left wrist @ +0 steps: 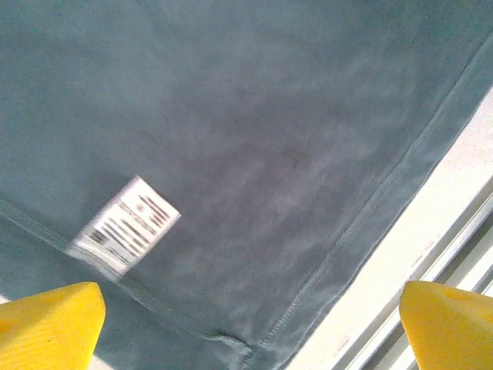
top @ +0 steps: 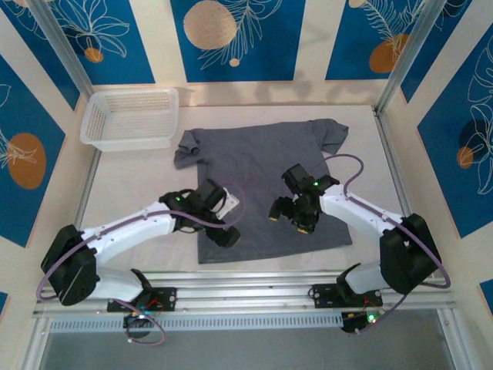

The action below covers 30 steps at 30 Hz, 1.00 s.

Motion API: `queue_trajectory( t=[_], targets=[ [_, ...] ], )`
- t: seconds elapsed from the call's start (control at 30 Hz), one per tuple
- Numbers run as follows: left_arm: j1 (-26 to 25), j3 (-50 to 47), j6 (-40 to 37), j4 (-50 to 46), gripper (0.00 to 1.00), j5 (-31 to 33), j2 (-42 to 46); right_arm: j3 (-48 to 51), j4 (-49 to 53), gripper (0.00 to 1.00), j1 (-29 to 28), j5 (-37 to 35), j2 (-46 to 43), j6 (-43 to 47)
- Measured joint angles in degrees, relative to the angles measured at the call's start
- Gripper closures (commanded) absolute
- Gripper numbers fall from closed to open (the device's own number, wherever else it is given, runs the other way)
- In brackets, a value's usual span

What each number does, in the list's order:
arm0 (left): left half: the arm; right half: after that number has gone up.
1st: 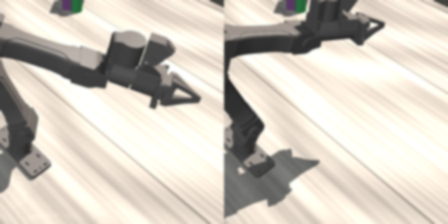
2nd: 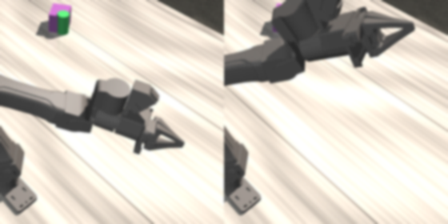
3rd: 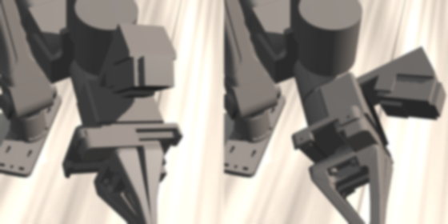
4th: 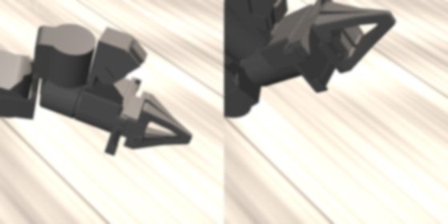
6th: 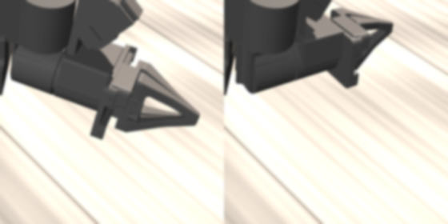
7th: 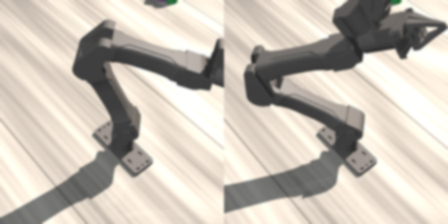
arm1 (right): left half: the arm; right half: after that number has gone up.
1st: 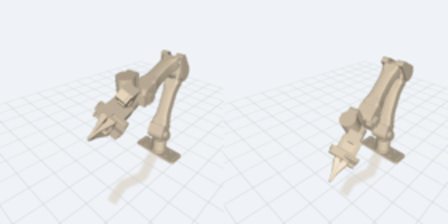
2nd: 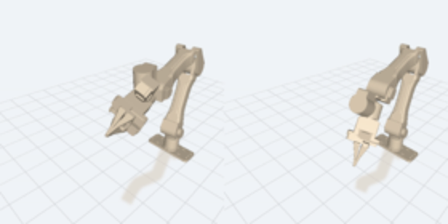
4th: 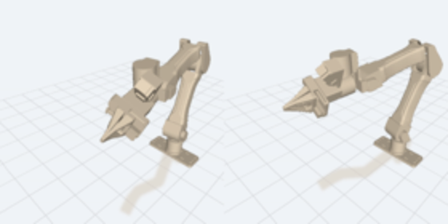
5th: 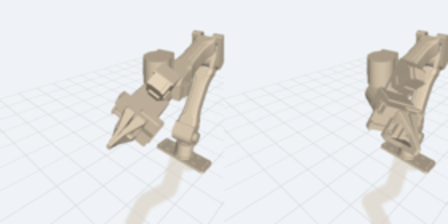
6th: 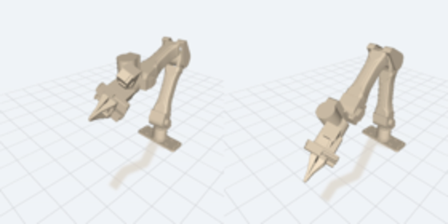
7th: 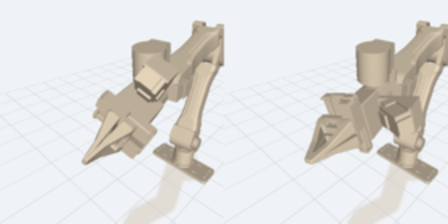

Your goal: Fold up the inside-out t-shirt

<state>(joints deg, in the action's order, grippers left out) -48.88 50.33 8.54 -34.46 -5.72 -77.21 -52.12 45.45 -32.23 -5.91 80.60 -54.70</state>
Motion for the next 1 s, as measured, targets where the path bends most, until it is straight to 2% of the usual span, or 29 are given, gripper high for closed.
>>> queue_trajectory(
  t=[0.1, 0.2, 0.3, 0.37, 0.43, 0.63, 0.73, 1.0],
  targets=[
    [-1.2, -3.0, 3.7, 1.7, 0.05, 0.7, -2.3, 0.0, 0.7, 0.14, -0.3, -3.3, 3.6, -2.4],
    [-1.9, -3.5, 5.7, 3.0, 0.06, 2.1, -3.2, -0.3, 2.3, 0.23, -1.0, -5.8, 8.7, -4.6],
    [-2.1, -3.5, 6.3, 5.1, 0.06, 2.9, -2.4, -0.3, 2.6, 0.43, -2.9, -6.8, 12.4, -6.1],
    [-2.1, -3.5, 6.4, 5.9, 0.06, 3.2, -1.4, -0.3, 2.2, 0.65, -3.9, -7.2, 12.8, -7.0],
    [-2.1, -3.7, 6.4, 6.7, 0.06, 3.5, -0.1, -0.2, 1.5, 0.80, -4.5, -7.5, 12.7, -7.3],
    [-2.1, -5.0, 6.4, 8.4, 0.04, 4.2, 2.1, -0.2, 0.7, 0.92, -4.5, -7.6, 12.7, -7.1],
    [-2.2, -6.1, 5.2, 9.9, 0.03, 1.9, 2.1, -0.2, 0.6, 0.99, -4.5, -7.4, 12.6, -6.6],
    [-4.9, -6.6, 1.4, 16.4, 0.01, -3.8, -1.1, -0.3, -0.1, 1.00, -4.5, -6.1, 9.5, -5.3]
  ],
)
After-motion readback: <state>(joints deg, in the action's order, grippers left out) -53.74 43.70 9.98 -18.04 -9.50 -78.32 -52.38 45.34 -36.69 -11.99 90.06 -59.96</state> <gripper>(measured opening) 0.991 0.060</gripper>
